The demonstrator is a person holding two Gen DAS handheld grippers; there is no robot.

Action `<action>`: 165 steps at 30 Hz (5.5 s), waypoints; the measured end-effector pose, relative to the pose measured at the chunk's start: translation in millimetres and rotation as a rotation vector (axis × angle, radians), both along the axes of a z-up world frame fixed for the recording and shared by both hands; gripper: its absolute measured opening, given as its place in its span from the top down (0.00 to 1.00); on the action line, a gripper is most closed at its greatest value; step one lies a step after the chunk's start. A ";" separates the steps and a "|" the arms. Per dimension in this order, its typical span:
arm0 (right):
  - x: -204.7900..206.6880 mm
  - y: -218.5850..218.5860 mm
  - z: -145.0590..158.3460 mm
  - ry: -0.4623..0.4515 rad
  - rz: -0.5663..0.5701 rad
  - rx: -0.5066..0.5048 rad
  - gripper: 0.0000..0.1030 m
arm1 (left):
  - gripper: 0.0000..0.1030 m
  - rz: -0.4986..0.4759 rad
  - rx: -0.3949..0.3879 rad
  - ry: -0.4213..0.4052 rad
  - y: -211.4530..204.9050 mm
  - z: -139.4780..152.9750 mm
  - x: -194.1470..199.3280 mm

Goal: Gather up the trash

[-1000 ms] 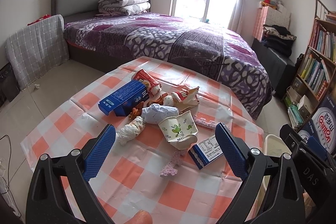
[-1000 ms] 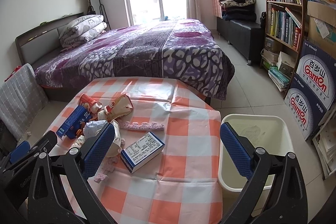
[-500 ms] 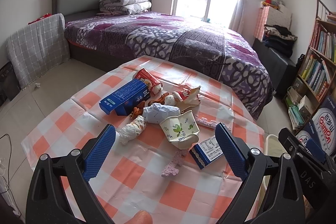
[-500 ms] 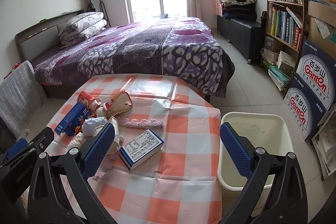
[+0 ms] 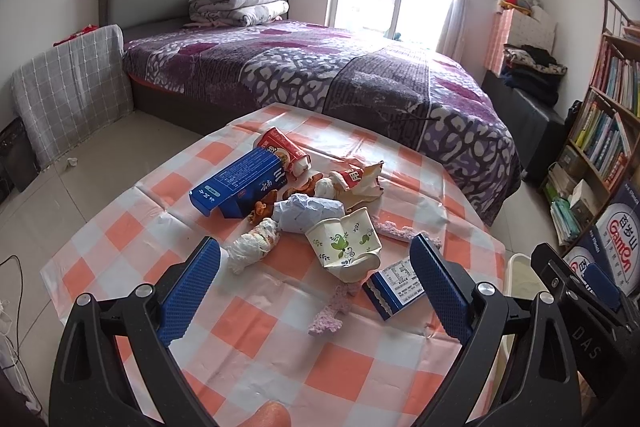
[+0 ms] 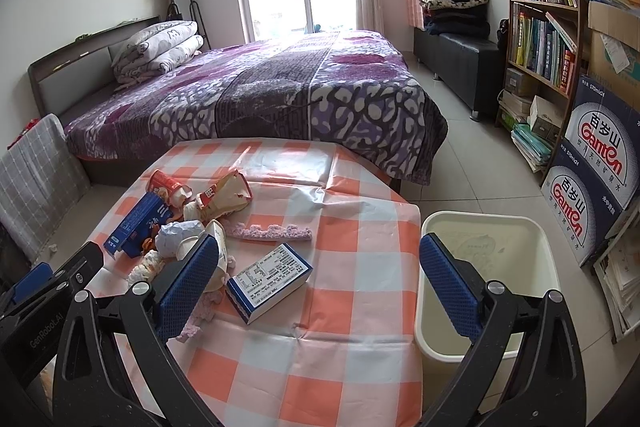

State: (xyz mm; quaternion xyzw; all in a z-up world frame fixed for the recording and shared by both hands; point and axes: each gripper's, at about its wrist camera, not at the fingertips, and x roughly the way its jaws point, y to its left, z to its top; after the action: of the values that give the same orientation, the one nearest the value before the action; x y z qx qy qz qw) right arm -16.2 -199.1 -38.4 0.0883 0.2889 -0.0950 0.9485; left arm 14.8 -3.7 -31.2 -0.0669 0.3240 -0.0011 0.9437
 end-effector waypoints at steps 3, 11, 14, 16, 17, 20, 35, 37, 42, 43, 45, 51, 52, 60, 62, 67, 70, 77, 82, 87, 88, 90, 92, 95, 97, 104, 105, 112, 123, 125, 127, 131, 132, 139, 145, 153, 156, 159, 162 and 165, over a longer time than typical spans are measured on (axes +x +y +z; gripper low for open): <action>0.3 -0.1 0.3 0.002 -0.001 0.000 0.06 | 0.10 0.001 0.000 0.003 4.3 -2.7 -1.8; 0.3 0.5 -0.6 0.002 0.001 -0.001 0.06 | 0.10 -0.001 0.000 0.003 0.5 -3.2 -1.0; 1.4 0.0 0.9 0.002 0.001 -0.001 0.06 | 0.10 0.000 0.002 0.005 4.6 -6.8 -3.8; 0.9 0.2 0.0 0.001 0.001 -0.002 0.06 | 0.10 0.000 0.002 0.003 -2.2 -0.3 0.3; 1.7 -0.1 1.2 0.002 0.000 -0.002 0.06 | 0.10 0.000 0.003 0.004 -1.3 -1.3 -0.3; 1.8 -0.1 1.3 0.002 0.001 -0.001 0.06 | 0.10 0.000 0.005 0.004 2.1 -4.1 -3.3; 2.9 -0.1 2.1 0.004 0.002 -0.002 0.06 | 0.10 0.000 0.003 0.007 -2.4 1.1 0.7; 3.0 0.2 1.7 0.005 0.002 -0.001 0.06 | 0.10 0.001 0.004 0.008 -2.3 -0.4 0.0; 8.7 2.3 -9.2 0.063 0.029 0.030 0.06 | 0.10 -0.007 0.002 0.061 3.6 -9.5 4.4; 11.0 2.9 -10.8 0.080 0.037 0.040 0.06 | 0.10 -0.007 0.003 0.079 6.0 -10.5 7.3; 17.7 5.2 -13.6 0.116 0.055 0.045 0.06 | 0.10 -0.001 0.005 0.102 11.3 -10.7 14.2; 52.0 3.4 -15.7 0.277 0.096 0.109 0.06 | 0.10 -0.004 0.016 0.172 30.4 -1.2 50.1; 60.0 2.5 -16.2 0.307 0.105 0.134 0.06 | 0.10 -0.012 0.017 0.192 35.0 -1.6 56.6; 108.4 -0.6 -43.1 0.470 0.141 0.296 0.06 | 0.10 0.024 -0.084 0.423 82.7 -35.8 111.9; 120.7 -1.0 -54.1 0.513 0.137 0.318 0.06 | 0.10 0.022 -0.069 0.486 87.0 -49.7 123.8; 149.5 8.3 -72.4 0.573 0.179 0.326 0.06 | 0.10 -0.013 -0.017 0.631 78.4 -92.1 143.3; 161.6 15.2 -82.8 0.589 0.196 0.356 0.06 | 0.10 -0.041 0.058 0.672 65.4 -109.0 151.5; 183.8 34.1 -106.1 0.622 0.226 0.341 0.07 | 0.33 -0.083 0.121 0.715 50.0 -133.0 156.9; 190.1 43.3 -117.3 0.617 0.248 0.409 0.12 | 0.56 -0.091 0.102 0.690 53.9 -127.1 154.5; 191.5 57.0 -128.0 0.646 0.298 0.495 0.57 | 0.58 -0.087 0.067 0.694 63.8 -122.5 151.1; 190.6 59.5 -130.8 0.662 0.303 0.500 0.65 | 0.58 -0.087 0.058 0.692 64.9 -120.4 150.2; 188.4 61.0 -130.6 0.658 0.302 0.489 0.72 | 0.58 -0.089 0.034 0.679 70.7 -117.6 146.6; 186.8 60.8 -124.0 0.631 0.302 0.472 0.75 | 0.59 -0.088 0.019 0.657 77.0 -110.5 149.1; 182.0 59.9 -105.8 0.568 0.309 0.442 0.75 | 0.59 -0.085 0.000 0.613 77.5 -95.4 147.6; 177.9 58.8 -91.8 0.518 0.314 0.413 0.75 | 0.59 -0.085 -0.012 0.581 80.6 -84.5 143.6; 163.0 48.8 -48.5 0.349 0.287 0.267 0.75 | 0.59 -0.103 -0.003 0.457 54.1 -59.4 140.0; 159.3 43.8 -44.3 0.330 0.279 0.249 0.75 | 0.58 -0.106 -0.001 0.438 51.4 -57.4 138.7; 131.4 9.3 -19.8 0.237 0.197 0.144 0.75 | 0.58 -0.144 0.003 0.332 24.1 -38.3 126.9; 81.0 -57.7 -6.5 0.209 0.003 -0.028 0.75 | 0.58 -0.275 -0.036 0.282 -40.5 -29.9 111.9; 72.3 -73.3 -6.0 0.220 -0.034 -0.044 0.75 | 0.58 -0.301 -0.044 0.282 -53.5 -30.7 109.2; 64.6 -87.8 -5.4 0.226 -0.073 -0.057 0.75 | 0.58 -0.327 -0.040 0.277 -67.7 -31.3 105.0; 53.4 -117.4 -6.7 0.243 -0.151 -0.057 0.75 | 0.58 -0.387 -0.036 0.271 -95.5 -31.8 96.7; 50.3 -124.7 -6.7 0.248 -0.169 -0.048 0.75 | 0.58 -0.404 -0.036 0.269 -102.3 -31.7 94.9; 29.3 -179.1 -4.6 0.251 -0.312 0.024 0.74 | 0.58 -0.510 -0.045 0.278 -145.1 -36.4 82.1; 13.1 -210.8 -2.4 0.242 -0.379 0.073 0.72 | 0.58 -0.591 -0.058 0.299 -177.2 -43.1 70.2; -6.7 -240.4 8.5 0.176 -0.448 0.127 0.34 | 0.58 -0.680 -0.049 0.341 -217.3 -58.4 52.7; -10.0 -244.4 13.3 0.156 -0.458 0.142 0.26 | 0.58 -0.701 -0.063 0.367 -229.7 -63.9 46.6; -12.9 -247.1 19.8 0.126 -0.475 0.165 0.21 | 0.58 -0.711 -0.092 0.404 -244.3 -71.2 44.0; -17.3 -250.7 25.8 0.090 -0.494 0.210 0.17 | 0.57 -0.736 -0.136 0.451 -263.8 -77.4 43.1; -21.2 -253.6 31.9 0.054 -0.499 0.269 0.17 | 0.48 -0.769 -0.178 0.490 -279.1 -76.9 44.1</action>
State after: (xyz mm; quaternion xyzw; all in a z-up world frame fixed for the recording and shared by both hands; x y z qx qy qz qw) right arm -37.4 -452.7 -6.6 0.2793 0.2934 -0.2887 0.8675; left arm 58.9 -282.8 -108.1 -0.0211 0.5372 -0.3629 0.7611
